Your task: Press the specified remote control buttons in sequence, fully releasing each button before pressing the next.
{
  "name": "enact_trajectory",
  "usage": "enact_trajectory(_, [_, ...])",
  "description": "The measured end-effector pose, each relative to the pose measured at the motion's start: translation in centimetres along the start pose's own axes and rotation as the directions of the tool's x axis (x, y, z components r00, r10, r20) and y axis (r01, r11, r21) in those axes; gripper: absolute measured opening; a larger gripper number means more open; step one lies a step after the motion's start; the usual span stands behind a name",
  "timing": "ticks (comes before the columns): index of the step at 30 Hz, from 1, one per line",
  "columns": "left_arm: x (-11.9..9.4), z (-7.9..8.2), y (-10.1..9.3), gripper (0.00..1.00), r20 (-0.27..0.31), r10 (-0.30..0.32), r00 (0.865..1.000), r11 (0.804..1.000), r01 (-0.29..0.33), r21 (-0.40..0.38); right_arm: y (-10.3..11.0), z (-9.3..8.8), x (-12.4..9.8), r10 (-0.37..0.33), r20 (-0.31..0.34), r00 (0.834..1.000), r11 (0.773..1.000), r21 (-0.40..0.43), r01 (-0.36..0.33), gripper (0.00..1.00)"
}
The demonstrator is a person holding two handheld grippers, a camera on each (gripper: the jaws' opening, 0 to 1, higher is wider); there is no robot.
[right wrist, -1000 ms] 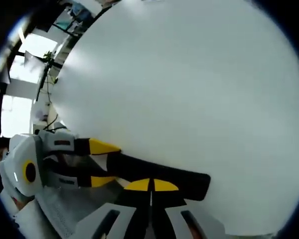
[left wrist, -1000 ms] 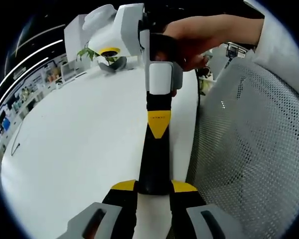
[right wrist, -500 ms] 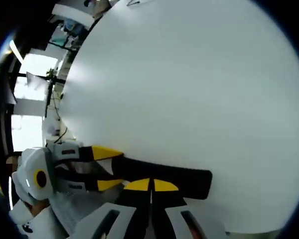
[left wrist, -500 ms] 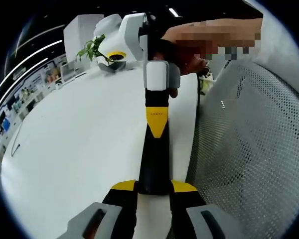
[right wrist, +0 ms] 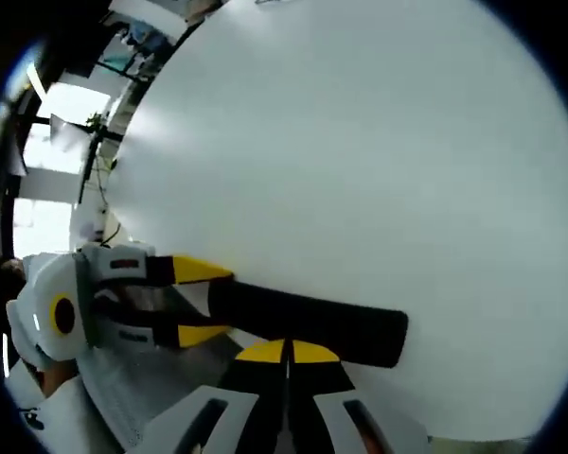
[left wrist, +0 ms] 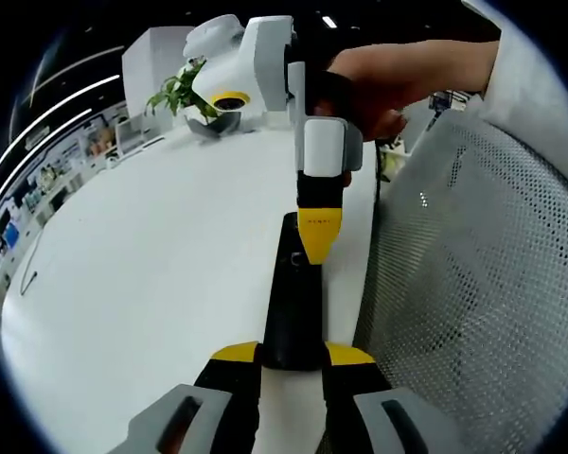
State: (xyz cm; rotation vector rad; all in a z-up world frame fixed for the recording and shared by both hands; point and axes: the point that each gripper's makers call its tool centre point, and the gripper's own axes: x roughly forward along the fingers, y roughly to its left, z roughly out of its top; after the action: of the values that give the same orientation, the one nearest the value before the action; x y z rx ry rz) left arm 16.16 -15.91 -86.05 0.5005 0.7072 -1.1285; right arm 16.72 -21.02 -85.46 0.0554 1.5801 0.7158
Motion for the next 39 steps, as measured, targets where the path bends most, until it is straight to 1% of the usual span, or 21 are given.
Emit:
enact_trajectory(4, [0.0,0.0,0.0,0.24,0.001,0.002,1.000,1.000,-0.002,0.008,-0.1,-0.2,0.3,-0.050,-0.002,0.999,0.997,-0.051,0.049,0.00])
enact_trajectory(6, [0.0,0.0,0.0,0.24,0.001,0.002,1.000,1.000,-0.002,0.007,0.0,-0.2,0.4,-0.066,0.001,0.998,0.996,-0.064,0.066,0.00])
enact_trajectory(9, [0.0,0.0,0.0,0.24,0.001,0.000,1.000,1.000,0.000,0.005,-0.3,-0.2,0.4,-0.068,-0.005,0.998,0.995,-0.072,0.067,0.00])
enact_trajectory(12, [0.0,0.0,0.1,0.24,0.000,0.002,1.000,1.000,-0.002,0.008,-0.3,-0.1,0.2,-0.047,-0.015,0.999,0.997,-0.057,0.046,0.00])
enact_trajectory(15, [0.0,0.0,0.1,0.24,0.002,0.001,1.000,1.000,-0.001,0.004,0.1,0.1,0.1,-0.038,0.006,0.999,0.998,-0.051,0.038,0.00])
enact_trajectory(17, [0.0,0.0,0.1,0.24,0.002,0.000,1.000,1.000,0.000,0.003,0.8,0.4,0.1,-0.008,0.023,1.000,0.999,-0.048,0.009,0.00])
enact_trajectory(18, [0.0,0.0,0.1,0.24,0.002,0.000,1.000,1.000,0.000,0.002,0.9,0.6,0.1,-0.006,0.028,1.000,0.999,-0.050,0.008,0.00])
enact_trajectory(21, [0.0,0.0,0.1,0.24,0.003,0.000,1.000,1.000,0.000,-0.002,1.0,1.1,0.2,-0.019,0.046,0.999,0.997,-0.068,0.022,0.00])
enact_trajectory(24, [0.0,0.0,0.1,0.24,0.004,0.000,1.000,1.000,0.000,0.000,1.0,1.5,0.2,-0.018,0.056,0.998,0.997,-0.074,0.022,0.00])
enact_trajectory(26, [0.0,0.0,0.1,0.24,0.003,-0.001,1.000,1.000,0.001,-0.002,0.9,1.4,0.4,-0.025,0.051,0.998,0.996,-0.079,0.029,0.00])
enact_trajectory(27, [0.0,0.0,0.1,0.24,0.004,-0.001,1.000,1.000,0.001,-0.003,0.7,1.3,0.6,-0.041,0.045,0.998,0.995,-0.088,0.045,0.00])
enact_trajectory(28, [0.0,0.0,0.1,0.24,0.004,-0.001,1.000,1.000,0.001,-0.007,0.8,1.5,0.4,-0.032,0.058,0.998,0.996,-0.086,0.037,0.00])
enact_trajectory(29, [0.0,0.0,0.1,0.24,0.005,-0.001,1.000,1.000,0.001,-0.009,0.8,1.4,0.4,-0.033,0.056,0.998,0.996,-0.085,0.038,0.00])
enact_trajectory(31, [0.0,0.0,0.2,0.24,0.007,-0.001,1.000,1.000,0.001,-0.012,0.7,1.5,0.4,-0.042,0.074,0.996,0.994,-0.100,0.049,0.00])
enact_trajectory(33, [0.0,0.0,0.2,0.24,0.007,0.000,1.000,1.000,0.000,-0.013,0.7,1.5,0.4,-0.044,0.078,0.996,0.994,-0.091,0.051,0.00])
enact_trajectory(36, [0.0,0.0,0.1,0.24,0.007,-0.001,1.000,1.000,0.001,-0.013,0.8,1.6,0.5,-0.062,0.081,0.995,0.991,-0.112,0.071,0.00])
enact_trajectory(37, [0.0,0.0,0.1,0.24,0.006,0.000,1.000,1.000,0.000,-0.011,0.8,1.6,0.5,-0.074,0.085,0.994,0.986,-0.140,0.086,0.00])
enact_trajectory(39, [0.1,0.0,0.1,0.24,0.006,0.000,1.000,1.000,0.000,-0.011,0.8,1.5,0.5,-0.074,0.090,0.993,0.986,-0.141,0.086,0.00])
